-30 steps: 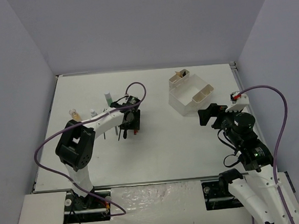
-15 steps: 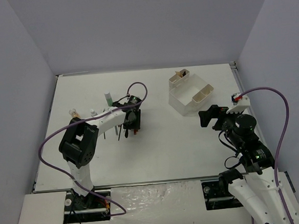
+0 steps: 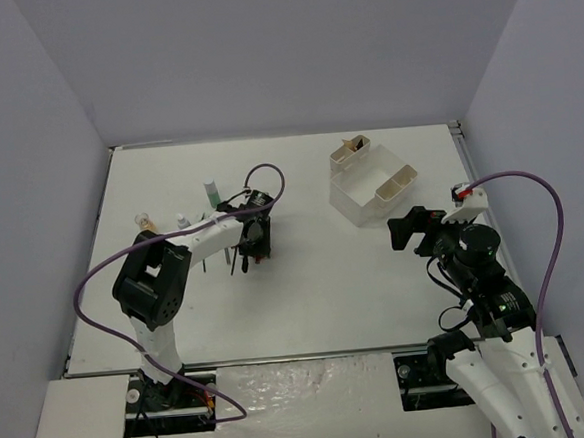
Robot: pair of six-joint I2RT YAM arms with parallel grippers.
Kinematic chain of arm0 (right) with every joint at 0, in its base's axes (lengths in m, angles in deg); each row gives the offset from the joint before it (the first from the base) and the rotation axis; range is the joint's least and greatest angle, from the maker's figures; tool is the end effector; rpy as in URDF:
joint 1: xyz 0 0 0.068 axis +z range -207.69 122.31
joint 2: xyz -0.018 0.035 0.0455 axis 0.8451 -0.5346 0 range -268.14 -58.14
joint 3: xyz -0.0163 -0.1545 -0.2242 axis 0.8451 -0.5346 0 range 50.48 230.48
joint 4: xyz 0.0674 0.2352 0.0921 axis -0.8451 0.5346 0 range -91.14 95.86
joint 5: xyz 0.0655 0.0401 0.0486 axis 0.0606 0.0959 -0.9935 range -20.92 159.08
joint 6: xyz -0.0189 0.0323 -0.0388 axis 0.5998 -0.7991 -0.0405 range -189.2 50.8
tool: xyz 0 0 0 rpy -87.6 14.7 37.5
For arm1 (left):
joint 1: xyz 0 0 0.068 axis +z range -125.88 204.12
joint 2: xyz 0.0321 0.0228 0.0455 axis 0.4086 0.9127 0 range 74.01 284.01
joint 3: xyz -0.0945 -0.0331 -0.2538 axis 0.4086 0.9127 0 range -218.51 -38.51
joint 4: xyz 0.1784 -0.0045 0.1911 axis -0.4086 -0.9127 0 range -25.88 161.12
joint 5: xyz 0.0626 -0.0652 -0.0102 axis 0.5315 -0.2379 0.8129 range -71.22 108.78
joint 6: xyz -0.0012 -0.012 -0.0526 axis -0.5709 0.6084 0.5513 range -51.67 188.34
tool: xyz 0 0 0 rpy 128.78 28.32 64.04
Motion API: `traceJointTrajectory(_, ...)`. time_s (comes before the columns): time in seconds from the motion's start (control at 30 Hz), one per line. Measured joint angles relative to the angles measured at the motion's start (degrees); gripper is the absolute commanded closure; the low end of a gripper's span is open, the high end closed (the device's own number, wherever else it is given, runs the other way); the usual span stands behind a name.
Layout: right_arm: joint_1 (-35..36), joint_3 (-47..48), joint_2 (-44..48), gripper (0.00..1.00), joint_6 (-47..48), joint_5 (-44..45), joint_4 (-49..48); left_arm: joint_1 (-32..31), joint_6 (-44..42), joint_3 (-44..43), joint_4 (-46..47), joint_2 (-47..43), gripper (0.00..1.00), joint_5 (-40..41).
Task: Organize the makeup
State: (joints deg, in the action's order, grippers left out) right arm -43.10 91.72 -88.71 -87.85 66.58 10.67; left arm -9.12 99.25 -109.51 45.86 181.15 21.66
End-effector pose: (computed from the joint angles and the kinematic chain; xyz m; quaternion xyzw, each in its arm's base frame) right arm 0.1272 0.0347 0.3498 0.0101 0.7141 0.2151 0.6661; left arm 0.3217 -0.2087 0.1734 0.0134 0.9686 -0.1106 0.2222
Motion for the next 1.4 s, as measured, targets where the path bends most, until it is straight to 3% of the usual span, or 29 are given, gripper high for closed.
traceJointTrajectory(0.17, 0.0, -0.01, 0.0, 0.0, -0.05, -0.44, 0.0, 0.0, 0.04, 0.64, 0.37, -0.4, 0.97, 0.12)
traceJointTrajectory(0.23, 0.0, -0.01, 0.0, 0.0, -0.17, -0.72, 0.0, 0.0, 0.12, 1.01, 0.51, -0.74, 1.0, 0.15)
traceJointTrajectory(0.47, -0.02, 0.86, -2.16, 0.01, -0.42, -6.15, 0.27, -0.09, -1.8, 6.24, 0.82, -7.73, 1.0, 0.4)
traceJointTrajectory(0.67, 0.0, 5.98, -9.79, 0.03, -0.86, -16.43, -0.19, -3.23, -7.76, 11.85, 6.18, -26.33, 1.0, -0.23)
traceJointTrajectory(0.87, 2.06, 10.42, -18.41, 0.05, -3.81, -25.44, -4.91, -11.23, -15.26, 14.9, 16.93, -39.75, 1.0, -4.18)
traceJointTrajectory(1.23, 12.4, 17.26, -32.36, 0.13, -7.23, -29.84, -12.63, -16.42, -20.34, 15.91, 23.92, -43.83, 1.0, -10.62)
traceJointTrajectory(1.4, 15.78, 18.23, -35.89, 0.27, -7.68, -29.39, -14.79, -17.05, -21.02, 15.91, 24.26, -43.82, 1.0, -11.79)
